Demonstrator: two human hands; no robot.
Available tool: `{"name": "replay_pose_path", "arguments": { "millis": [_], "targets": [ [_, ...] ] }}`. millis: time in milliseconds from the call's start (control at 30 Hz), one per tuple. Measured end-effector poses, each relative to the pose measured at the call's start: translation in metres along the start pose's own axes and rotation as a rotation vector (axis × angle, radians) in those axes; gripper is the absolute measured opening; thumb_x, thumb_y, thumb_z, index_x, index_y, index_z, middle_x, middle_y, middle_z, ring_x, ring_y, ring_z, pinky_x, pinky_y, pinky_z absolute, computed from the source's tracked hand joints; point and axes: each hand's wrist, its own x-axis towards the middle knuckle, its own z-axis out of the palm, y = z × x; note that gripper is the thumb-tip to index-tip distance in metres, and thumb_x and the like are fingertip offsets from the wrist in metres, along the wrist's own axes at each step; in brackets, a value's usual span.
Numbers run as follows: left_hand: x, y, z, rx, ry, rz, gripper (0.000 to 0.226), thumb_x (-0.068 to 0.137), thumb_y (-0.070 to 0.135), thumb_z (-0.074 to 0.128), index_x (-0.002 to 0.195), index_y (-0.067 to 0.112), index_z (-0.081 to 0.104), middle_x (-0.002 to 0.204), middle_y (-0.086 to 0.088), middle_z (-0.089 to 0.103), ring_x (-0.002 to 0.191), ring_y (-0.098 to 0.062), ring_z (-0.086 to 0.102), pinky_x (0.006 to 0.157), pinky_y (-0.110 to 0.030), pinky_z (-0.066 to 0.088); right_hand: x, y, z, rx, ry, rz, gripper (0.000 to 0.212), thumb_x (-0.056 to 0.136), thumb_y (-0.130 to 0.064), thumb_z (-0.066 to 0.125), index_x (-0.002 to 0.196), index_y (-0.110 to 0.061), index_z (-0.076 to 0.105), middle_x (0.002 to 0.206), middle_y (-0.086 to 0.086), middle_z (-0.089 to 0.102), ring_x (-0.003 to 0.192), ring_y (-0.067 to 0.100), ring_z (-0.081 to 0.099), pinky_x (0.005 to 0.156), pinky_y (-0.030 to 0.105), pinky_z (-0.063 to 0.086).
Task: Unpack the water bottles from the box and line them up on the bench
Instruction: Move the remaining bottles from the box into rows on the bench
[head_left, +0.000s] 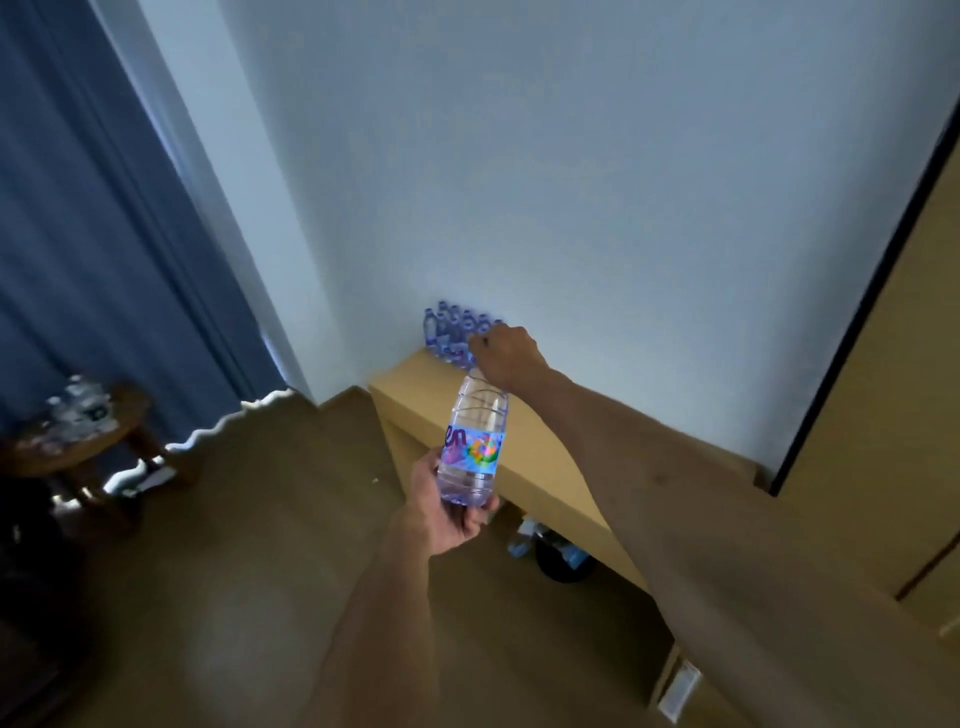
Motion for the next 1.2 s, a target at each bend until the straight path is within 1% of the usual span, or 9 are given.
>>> {"name": "replay_pose_path", "arguments": {
  "millis": [100,233,433,500,567,667,867,1067,1200],
  "targets": [
    [-0.011,0.018,-0.028,-0.009,0.081,0.02,0.063,0.089,0.06,0.038,0.102,0.006,0.066,0.085,-0.019,0.068,0.06,-0.024,0.061,0.053,-0.024,0.046,0.007,-0.042,0.019,-0.098,0.064,-0.125,0.033,0.101,-0.015,0.035,0.119,-0.003,0.06,0.119,0.021,0.059,0.111,0.041,0.056,0.087,0.042,0.047],
    [-0.022,0.049,-0.06,0.064,0.289,0.214,0.064,0.085,0.068,0.05,0.116,0.013,0.065,0.108,-0.011,0.073,0.098,-0.032,0.069,0.093,-0.048,0.052,0.012,-0.088,0.053,-0.199,0.131,-0.129,0.036,0.099,-0.018,0.037,0.127,-0.011,0.058,0.129,0.012,0.058,0.119,0.035,0.054,0.09,0.042,0.047],
    [-0.055,0.064,-0.101,0.229,0.175,0.195,0.077,0.054,0.054,0.084,0.114,0.01,0.065,0.103,-0.012,0.074,0.093,-0.029,0.071,0.098,-0.05,0.05,0.023,-0.127,0.088,-0.05,0.079,0.036,0.042,0.093,-0.04,0.045,0.114,-0.008,0.061,0.12,0.018,0.061,0.11,0.037,0.059,0.079,0.036,0.046],
    [-0.06,0.061,-0.109,0.124,0.141,0.184,0.079,0.052,0.052,0.087,0.114,0.007,0.068,0.106,-0.015,0.073,0.092,-0.031,0.069,0.095,-0.049,0.051,0.023,-0.138,0.093,-0.07,0.021,0.013,0.049,0.09,-0.047,0.049,0.117,-0.008,0.059,0.122,0.017,0.06,0.11,0.036,0.058,0.074,0.035,0.041],
    [-0.061,0.06,-0.114,0.023,0.142,0.165,0.08,0.049,0.063,0.085,0.106,0.007,0.073,0.104,-0.017,0.072,0.088,-0.031,0.066,0.077,-0.038,0.052,0.023,-0.145,0.097,-0.053,-0.042,0.011,0.056,0.087,-0.053,0.05,0.12,-0.008,0.057,0.122,0.017,0.059,0.109,0.035,0.057,0.073,0.033,0.039],
    [-0.061,0.059,-0.119,-0.025,0.124,0.164,0.1,0.046,0.076,0.077,0.117,0.007,0.067,0.103,-0.02,0.07,0.078,-0.032,0.067,0.055,-0.025,0.045,0.023,-0.149,0.101,0.11,-0.128,0.026,0.06,0.085,-0.056,0.052,0.118,-0.006,0.057,0.117,0.016,0.061,0.107,0.034,0.058,0.076,0.033,0.041],
    [-0.069,0.057,-0.116,-0.182,0.08,0.201,0.093,0.057,0.074,0.07,0.121,0.006,0.063,0.102,-0.02,0.07,0.079,-0.031,0.069,0.07,-0.035,0.054,0.025,-0.161,0.104,0.402,-0.303,0.016,0.037,0.093,-0.041,0.049,0.091,-0.007,0.06,0.103,0.016,0.071,0.096,0.032,0.066,0.091,0.043,0.053],
    [-0.072,0.063,-0.101,-0.233,0.233,0.332,0.107,0.064,0.09,0.045,0.125,0.004,0.061,0.1,-0.019,0.067,0.074,-0.027,0.066,0.052,-0.024,0.052,0.012,-0.164,0.107,0.239,-0.109,-0.117,0.05,0.094,-0.052,0.044,0.123,-0.013,0.055,0.118,0.01,0.06,0.104,0.028,0.057,0.083,0.036,0.045],
    [-0.063,0.07,-0.095,-0.336,0.335,0.451,0.085,0.077,0.086,0.037,0.106,0.012,0.065,0.087,-0.006,0.07,0.073,-0.019,0.066,0.055,-0.024,0.051,0.008,-0.162,0.108,0.126,-0.194,-0.222,0.042,0.094,-0.048,0.048,0.086,-0.01,0.064,0.093,0.008,0.066,0.08,0.021,0.06,0.065,0.027,0.042]
  ]
}}
